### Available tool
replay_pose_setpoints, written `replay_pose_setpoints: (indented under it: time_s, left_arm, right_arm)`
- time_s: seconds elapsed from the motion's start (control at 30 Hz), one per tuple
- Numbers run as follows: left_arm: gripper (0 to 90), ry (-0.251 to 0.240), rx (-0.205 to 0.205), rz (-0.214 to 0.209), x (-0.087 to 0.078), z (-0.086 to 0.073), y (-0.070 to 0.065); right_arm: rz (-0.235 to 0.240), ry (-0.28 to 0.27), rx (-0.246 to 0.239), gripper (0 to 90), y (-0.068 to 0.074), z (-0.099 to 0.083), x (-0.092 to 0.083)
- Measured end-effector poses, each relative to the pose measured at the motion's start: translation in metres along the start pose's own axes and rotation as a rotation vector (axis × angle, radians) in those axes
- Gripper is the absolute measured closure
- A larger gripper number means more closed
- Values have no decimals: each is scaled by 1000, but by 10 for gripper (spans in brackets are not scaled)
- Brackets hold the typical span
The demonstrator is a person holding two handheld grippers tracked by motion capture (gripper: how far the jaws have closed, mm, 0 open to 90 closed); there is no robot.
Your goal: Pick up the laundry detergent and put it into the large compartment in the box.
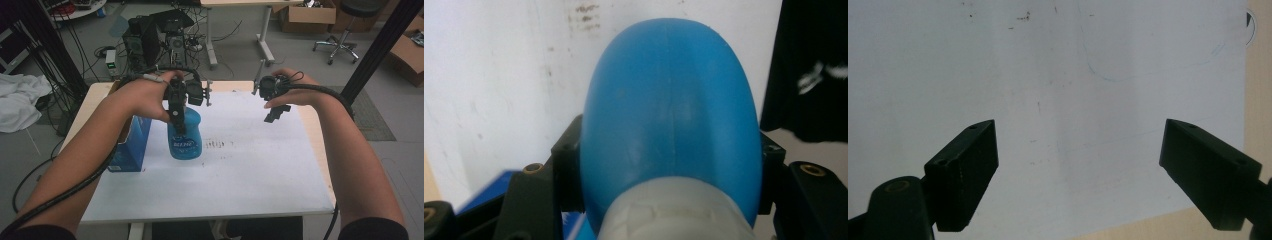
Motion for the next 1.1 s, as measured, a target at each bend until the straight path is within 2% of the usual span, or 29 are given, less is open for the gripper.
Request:
replay_pose_setpoints:
  time_s: [0.13,0.2,0.23,0.27,0.3,0.43,0.77,0.83,0.9,1.03,1.1]
  left_arm:
    - [381,2,-138,6,-13,-4,4]
    - [381,7,-224,8,-19,-7,7]
    - [381,4,-291,2,-24,-10,9]
    - [381,4,-315,-2,-26,-11,10]
    - [381,7,-362,-10,-29,-13,11]
    - [381,2,-495,-35,-43,-20,13]
    - [381,44,-749,-38,-76,-33,20]
    - [381,37,-808,-41,-83,-37,23]
    - [381,28,-840,-41,-87,-41,25]
    - [381,9,-939,-45,-97,-53,32]
    - [381,5,-981,-34,-101,-59,36]
  right_arm:
    - [8,0,-7,159,1,1,2]
    - [11,-1,-12,159,1,1,3]
    - [11,0,-14,159,1,1,3]
    - [11,0,-16,159,2,1,3]
    - [10,3,-22,159,2,1,3]
    - [11,-1,-34,159,4,2,4]
    - [14,-8,-72,159,9,9,8]
    - [15,-10,-78,159,9,10,8]
    - [13,-14,-83,159,9,12,7]
    - [13,-23,-99,159,8,16,9]
    - [13,-24,-100,159,8,17,9]
Point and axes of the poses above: each handheld gripper's, and its own axes: x roughly forward along the jaws, z roughly out of its top, y roughly to its left, the point moved 5 cm from there along x, roughly forward along the jaws, and after that the axes turned 13 degrees about -x, right-handed, at the moved point
